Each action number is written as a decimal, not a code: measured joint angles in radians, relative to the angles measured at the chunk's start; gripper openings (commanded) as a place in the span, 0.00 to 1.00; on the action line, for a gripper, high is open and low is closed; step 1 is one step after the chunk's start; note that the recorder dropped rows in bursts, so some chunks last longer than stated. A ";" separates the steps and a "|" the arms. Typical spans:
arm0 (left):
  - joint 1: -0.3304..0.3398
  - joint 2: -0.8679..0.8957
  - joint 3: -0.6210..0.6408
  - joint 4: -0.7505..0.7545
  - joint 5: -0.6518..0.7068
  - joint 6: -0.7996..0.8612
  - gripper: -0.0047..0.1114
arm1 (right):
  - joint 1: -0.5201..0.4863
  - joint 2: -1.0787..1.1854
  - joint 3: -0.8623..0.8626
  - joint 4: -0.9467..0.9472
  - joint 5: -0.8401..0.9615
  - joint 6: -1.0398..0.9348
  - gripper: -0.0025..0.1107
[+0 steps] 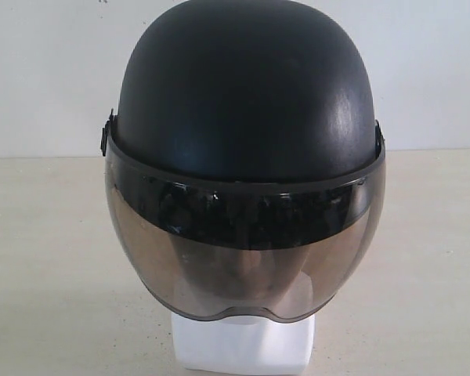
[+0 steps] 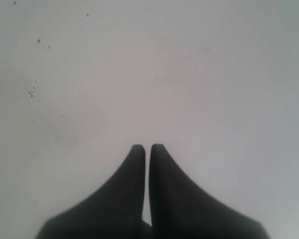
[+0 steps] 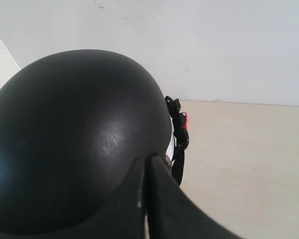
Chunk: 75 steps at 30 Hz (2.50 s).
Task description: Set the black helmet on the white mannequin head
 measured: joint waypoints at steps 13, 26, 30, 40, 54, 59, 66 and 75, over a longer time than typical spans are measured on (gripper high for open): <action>0.000 -0.031 0.129 -0.386 -0.016 0.192 0.08 | 0.000 0.000 0.000 0.000 0.000 0.000 0.02; 0.000 -0.031 0.323 -0.720 -0.231 1.280 0.08 | 0.000 0.000 0.000 0.000 0.000 0.000 0.02; 0.000 -0.031 0.323 -0.791 -0.106 1.400 0.08 | 0.000 0.000 0.000 0.000 0.000 0.000 0.02; 0.000 -0.031 0.326 -0.824 0.317 1.770 0.08 | 0.000 0.000 0.000 0.000 0.000 0.000 0.02; 0.000 -0.031 0.327 -1.037 0.360 1.903 0.08 | 0.000 0.000 0.000 0.000 0.000 0.000 0.02; 0.000 -0.031 0.327 -1.037 0.361 1.904 0.08 | 0.000 0.000 0.000 0.000 0.000 0.000 0.02; 0.000 -0.031 0.327 -1.037 0.361 1.904 0.08 | 0.000 0.000 0.000 0.000 0.000 0.000 0.02; 0.000 -0.031 0.327 -1.037 0.363 1.906 0.08 | -0.064 -0.074 0.014 -0.008 -0.014 -0.050 0.02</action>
